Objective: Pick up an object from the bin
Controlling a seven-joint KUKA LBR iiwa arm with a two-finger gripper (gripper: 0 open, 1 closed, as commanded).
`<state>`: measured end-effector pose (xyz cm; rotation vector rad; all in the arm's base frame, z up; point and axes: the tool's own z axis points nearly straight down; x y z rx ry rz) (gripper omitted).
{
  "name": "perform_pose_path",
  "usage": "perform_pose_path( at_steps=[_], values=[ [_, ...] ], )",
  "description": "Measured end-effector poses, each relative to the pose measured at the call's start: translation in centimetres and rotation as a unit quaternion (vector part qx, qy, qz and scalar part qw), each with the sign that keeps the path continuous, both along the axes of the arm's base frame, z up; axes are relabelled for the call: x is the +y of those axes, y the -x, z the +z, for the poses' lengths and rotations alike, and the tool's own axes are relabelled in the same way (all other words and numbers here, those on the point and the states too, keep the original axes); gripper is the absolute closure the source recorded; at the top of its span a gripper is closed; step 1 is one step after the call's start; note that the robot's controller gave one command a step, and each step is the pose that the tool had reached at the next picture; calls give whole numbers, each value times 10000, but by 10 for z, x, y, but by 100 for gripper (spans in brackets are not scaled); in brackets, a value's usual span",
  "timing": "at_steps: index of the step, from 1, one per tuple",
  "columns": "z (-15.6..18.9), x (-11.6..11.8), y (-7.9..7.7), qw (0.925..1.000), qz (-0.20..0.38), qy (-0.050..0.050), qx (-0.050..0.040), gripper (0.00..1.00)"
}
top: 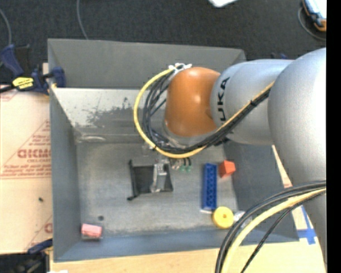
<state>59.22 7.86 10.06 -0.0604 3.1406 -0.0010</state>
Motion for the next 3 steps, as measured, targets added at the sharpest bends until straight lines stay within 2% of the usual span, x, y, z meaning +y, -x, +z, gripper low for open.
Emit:
perform_pose_path(
  at_steps=[1,2,3],
  values=[
    [-30,4,18,9999,141,-19,-26,0],
    [-29,-10,2,9983,-580,-9,-33,100],
    [-29,-10,2,9983,-583,-10,-33,100]
  ],
)
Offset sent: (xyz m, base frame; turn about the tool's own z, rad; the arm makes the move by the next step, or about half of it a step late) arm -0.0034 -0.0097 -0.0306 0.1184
